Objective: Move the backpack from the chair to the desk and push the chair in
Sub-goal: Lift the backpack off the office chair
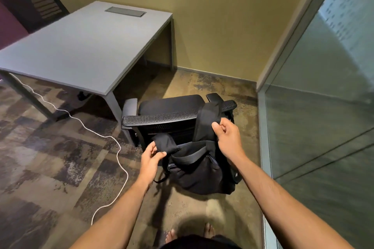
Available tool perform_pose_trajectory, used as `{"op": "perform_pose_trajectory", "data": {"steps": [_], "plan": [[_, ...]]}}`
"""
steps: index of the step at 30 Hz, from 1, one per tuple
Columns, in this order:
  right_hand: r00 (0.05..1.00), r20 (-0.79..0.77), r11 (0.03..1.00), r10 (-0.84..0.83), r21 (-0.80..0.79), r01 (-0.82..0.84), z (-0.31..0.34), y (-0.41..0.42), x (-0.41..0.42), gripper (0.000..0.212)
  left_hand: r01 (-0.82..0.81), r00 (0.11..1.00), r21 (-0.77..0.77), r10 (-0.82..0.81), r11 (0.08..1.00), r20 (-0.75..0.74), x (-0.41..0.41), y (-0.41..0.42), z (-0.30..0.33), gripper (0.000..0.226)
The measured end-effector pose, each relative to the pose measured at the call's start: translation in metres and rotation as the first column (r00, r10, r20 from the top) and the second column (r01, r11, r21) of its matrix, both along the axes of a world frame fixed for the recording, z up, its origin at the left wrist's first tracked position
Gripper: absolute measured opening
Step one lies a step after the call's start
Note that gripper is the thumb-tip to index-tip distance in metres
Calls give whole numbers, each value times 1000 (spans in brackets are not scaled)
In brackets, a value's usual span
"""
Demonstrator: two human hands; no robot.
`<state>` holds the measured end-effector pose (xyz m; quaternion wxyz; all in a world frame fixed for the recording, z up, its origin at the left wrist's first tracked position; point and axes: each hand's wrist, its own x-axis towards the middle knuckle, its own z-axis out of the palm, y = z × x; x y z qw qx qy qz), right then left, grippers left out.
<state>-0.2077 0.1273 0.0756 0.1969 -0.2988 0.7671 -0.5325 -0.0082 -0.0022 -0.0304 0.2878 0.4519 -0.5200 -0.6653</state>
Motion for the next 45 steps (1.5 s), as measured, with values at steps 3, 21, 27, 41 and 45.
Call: {"op": "perform_pose_trajectory", "data": {"steps": [3, 21, 27, 41, 45], "plan": [[999, -2, 999, -40, -28, 40, 13, 13, -1, 36, 242, 969, -142, -233, 960, 80, -3, 7, -4, 57], [942, 212, 914, -259, -263, 310, 38, 108, -77, 36, 448, 891, -426, -434, 786, 137, -93, 49, 28, 30], [895, 304, 867, -327, -281, 412, 33, 150, -120, 26, 481, 870, -465, -471, 743, 147, -141, 82, 58, 36], [946, 105, 937, -305, -145, 318, 3, 224, -214, 29, 408, 902, -509, -422, 758, 94, -252, 132, 84, 28], [989, 138, 997, -57, -42, 64, -18, 241, -228, 35, 391, 906, -483, -421, 783, 52, -283, 134, 94, 26]]}}
